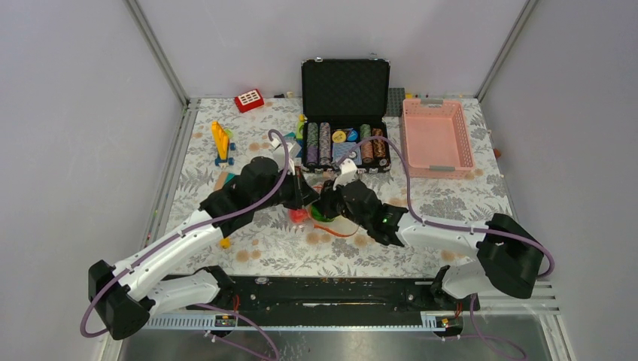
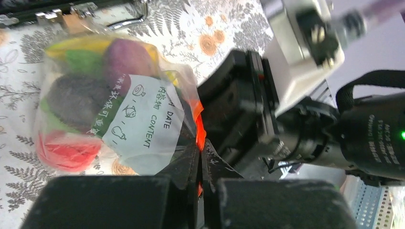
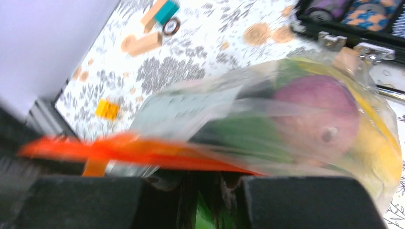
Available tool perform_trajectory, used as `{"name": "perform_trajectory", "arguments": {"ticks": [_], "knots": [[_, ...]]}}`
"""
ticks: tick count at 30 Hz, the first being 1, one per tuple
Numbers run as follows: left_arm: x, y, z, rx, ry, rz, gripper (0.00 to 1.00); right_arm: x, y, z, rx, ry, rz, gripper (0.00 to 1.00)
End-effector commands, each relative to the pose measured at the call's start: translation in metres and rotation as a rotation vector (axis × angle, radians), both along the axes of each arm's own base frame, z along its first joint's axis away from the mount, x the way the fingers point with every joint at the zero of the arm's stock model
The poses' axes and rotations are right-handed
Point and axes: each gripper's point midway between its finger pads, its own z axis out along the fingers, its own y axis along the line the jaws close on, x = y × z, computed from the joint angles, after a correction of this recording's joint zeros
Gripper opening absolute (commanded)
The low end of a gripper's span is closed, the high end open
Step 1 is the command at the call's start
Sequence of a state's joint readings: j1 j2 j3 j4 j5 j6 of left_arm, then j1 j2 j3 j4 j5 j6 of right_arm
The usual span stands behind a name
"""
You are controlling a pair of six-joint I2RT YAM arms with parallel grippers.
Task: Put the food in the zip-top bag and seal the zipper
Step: Place the fake vegetable in the zipper food storage bag.
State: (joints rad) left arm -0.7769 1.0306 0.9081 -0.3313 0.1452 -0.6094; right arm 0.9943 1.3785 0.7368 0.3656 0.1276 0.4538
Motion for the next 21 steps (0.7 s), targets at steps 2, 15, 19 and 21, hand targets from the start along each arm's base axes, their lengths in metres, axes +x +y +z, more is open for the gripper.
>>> {"name": "perform_trajectory", "arguments": {"ticks": [2,15,19,21], "knots": [[-0.027,-0.019,0.052,-0.155,-0.052,-0.139,0.0,0.042,-0.044,-0.022,0.036,0.002,-0.397,0.18],[-0.014,-0.02,0.053,-0.208,-0.017,-0.041,0.0,0.03,-0.043,-0.046,0.0,0.104,-0.423,0.21],[-0.002,-0.02,0.041,-0.172,0.001,0.012,0.0,0.016,-0.027,-0.008,0.047,0.059,-0.262,0.32],[0.001,-0.021,0.037,-0.165,0.006,0.02,0.0,0.006,-0.022,0.012,0.082,0.04,-0.179,0.4]]}}
